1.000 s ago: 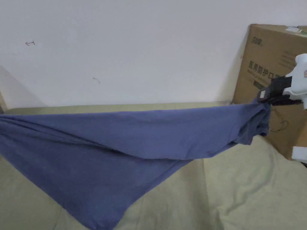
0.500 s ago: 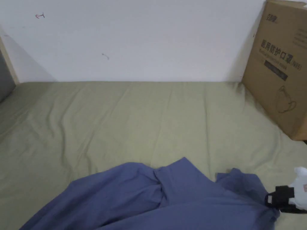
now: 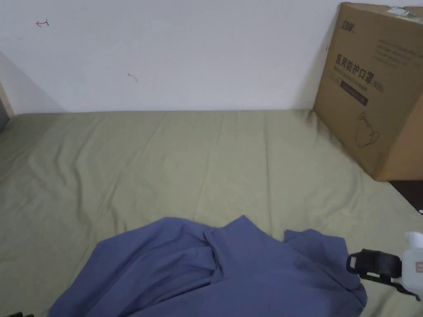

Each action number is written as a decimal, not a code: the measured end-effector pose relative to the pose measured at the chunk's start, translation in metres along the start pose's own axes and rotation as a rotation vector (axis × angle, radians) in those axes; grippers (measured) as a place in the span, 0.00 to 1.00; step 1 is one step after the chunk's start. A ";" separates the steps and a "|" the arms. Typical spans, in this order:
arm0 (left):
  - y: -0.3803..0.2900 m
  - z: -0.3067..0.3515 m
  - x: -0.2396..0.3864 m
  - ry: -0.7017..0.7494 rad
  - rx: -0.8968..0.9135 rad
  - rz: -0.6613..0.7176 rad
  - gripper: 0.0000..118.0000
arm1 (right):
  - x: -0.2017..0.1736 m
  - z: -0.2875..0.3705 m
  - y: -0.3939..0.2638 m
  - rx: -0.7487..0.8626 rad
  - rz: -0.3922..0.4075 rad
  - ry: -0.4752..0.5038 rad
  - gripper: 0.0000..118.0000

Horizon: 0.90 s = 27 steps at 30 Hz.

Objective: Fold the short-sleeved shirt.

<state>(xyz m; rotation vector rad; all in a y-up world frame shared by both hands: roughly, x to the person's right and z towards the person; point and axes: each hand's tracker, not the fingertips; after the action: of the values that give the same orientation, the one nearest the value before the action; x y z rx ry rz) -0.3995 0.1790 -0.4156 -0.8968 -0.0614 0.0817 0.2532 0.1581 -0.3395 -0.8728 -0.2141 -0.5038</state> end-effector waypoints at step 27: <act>-0.079 -0.034 -0.042 -0.090 -0.071 0.124 0.79 | -0.083 0.007 -0.154 -0.093 0.165 0.119 0.04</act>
<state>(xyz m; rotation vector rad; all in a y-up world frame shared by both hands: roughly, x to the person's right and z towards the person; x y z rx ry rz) -0.4352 0.0993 -0.3760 -0.9673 -0.0924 0.2368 0.1037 0.1088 -0.2626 -0.9391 -0.0089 -0.4121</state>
